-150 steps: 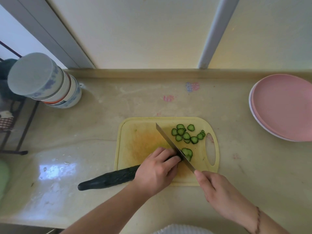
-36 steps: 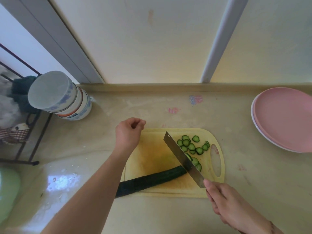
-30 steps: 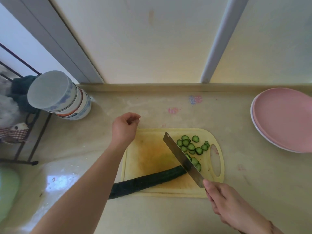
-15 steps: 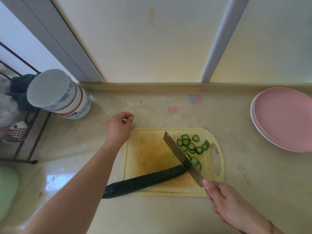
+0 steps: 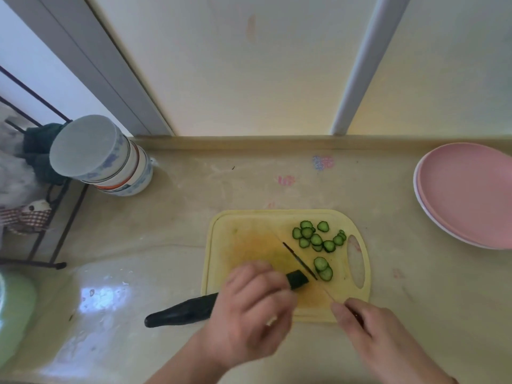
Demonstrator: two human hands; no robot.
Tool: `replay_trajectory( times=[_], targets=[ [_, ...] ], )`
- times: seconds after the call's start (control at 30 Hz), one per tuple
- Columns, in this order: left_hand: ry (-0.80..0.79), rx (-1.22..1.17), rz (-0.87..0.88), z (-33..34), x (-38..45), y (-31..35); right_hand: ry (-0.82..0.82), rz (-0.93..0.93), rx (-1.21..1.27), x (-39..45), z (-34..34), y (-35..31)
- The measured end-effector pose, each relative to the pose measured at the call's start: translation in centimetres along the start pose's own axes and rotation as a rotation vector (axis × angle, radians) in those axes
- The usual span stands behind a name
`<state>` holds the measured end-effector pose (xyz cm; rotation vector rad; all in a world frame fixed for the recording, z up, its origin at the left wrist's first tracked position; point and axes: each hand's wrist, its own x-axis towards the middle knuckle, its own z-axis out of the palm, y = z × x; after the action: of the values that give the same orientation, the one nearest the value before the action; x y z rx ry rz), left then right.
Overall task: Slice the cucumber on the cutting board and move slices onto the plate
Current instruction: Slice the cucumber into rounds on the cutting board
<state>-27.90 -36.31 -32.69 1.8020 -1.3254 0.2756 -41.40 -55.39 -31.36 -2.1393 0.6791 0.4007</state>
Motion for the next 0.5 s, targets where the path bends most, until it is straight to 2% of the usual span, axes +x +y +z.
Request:
replay_trajectory(
  times=[0.1,0.2,0.27,0.4,0.5],
  targets=[
    [-0.126,0.036,0.118,0.1,1.4,1.3,0.103,-0.090,-0.278,-0.4,-0.3,-0.1],
    [-0.281,0.085,0.098,1.2,3.3,-0.9,0.217,-0.205,-0.535,0.8,-0.7,0.1],
    [-0.445,0.107,0.069,2.0,4.6,-3.0,0.222,-0.250,-0.643,1.7,-1.1,0.3],
    [-0.773,0.034,0.088,3.2,7.1,-6.1,0.242,-0.294,-0.780,2.8,-2.0,0.5],
    [-0.894,0.004,0.099,3.9,8.3,-7.5,0.266,-0.283,-0.800,3.0,-2.2,0.7]
  ],
)
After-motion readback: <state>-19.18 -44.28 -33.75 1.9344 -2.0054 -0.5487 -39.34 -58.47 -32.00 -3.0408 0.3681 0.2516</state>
